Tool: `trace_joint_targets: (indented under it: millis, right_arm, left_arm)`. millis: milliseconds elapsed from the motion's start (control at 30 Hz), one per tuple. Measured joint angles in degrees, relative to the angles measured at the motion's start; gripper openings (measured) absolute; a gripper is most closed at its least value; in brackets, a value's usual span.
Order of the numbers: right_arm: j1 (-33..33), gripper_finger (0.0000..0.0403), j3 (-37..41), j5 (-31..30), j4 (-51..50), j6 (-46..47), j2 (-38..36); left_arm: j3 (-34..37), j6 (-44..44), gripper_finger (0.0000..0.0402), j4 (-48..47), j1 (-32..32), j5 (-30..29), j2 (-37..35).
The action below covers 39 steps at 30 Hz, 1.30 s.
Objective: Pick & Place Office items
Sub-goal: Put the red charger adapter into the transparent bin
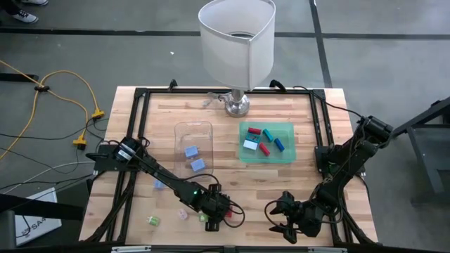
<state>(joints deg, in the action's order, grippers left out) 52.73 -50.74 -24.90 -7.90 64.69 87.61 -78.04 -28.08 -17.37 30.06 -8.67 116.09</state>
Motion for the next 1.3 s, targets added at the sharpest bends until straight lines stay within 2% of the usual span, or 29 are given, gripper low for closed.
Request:
trace_joint_targets:
  millis: [633,1300]
  right_arm:
    - [0.0,0.0298,0.0,0.0,0.0,0.0,0.0]
    - [0.0,0.0298,0.0,0.0,0.0,0.0,0.0]
  left_arm:
    - [0.0,0.7,0.0208,0.5,0.0,0.2,-0.1]
    - [-0.3,4.4,0.0217,-1.4,-1.9,1.3,-3.7]
